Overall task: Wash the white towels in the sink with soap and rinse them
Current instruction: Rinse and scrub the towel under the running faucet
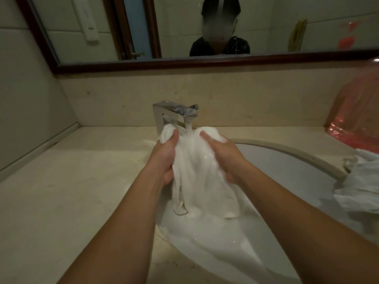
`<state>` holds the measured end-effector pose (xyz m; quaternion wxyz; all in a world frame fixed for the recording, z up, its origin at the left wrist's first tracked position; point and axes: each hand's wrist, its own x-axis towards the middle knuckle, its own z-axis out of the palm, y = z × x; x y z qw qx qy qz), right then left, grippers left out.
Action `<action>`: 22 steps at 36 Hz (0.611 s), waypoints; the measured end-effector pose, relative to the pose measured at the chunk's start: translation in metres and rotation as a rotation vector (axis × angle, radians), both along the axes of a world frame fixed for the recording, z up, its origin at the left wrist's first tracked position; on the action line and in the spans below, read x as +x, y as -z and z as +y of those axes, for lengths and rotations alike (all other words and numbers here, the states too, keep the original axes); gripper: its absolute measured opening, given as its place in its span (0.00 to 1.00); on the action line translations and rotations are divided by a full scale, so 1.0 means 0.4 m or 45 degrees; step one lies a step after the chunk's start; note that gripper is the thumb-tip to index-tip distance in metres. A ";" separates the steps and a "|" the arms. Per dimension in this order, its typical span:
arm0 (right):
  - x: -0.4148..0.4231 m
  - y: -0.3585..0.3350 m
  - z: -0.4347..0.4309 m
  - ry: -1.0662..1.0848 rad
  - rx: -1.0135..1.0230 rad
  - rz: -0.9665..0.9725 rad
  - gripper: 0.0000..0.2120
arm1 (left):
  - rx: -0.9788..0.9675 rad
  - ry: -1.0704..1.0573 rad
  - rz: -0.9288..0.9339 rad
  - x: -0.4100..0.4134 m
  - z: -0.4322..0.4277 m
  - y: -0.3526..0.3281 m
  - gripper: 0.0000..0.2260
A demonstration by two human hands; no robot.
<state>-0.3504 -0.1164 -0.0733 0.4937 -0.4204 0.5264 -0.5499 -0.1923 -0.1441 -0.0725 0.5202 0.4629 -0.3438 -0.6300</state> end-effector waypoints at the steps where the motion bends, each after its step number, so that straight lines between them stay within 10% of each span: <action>1: 0.011 0.005 0.002 0.005 -0.001 0.021 0.11 | 0.006 -0.004 -0.021 -0.005 0.003 0.000 0.22; 8: 0.020 0.024 0.000 0.096 0.064 0.228 0.21 | 0.072 -0.131 -0.020 -0.007 -0.023 0.018 0.43; 22: -0.003 0.029 -0.014 0.194 0.004 0.240 0.19 | -0.005 -0.163 -0.139 -0.021 -0.005 0.000 0.23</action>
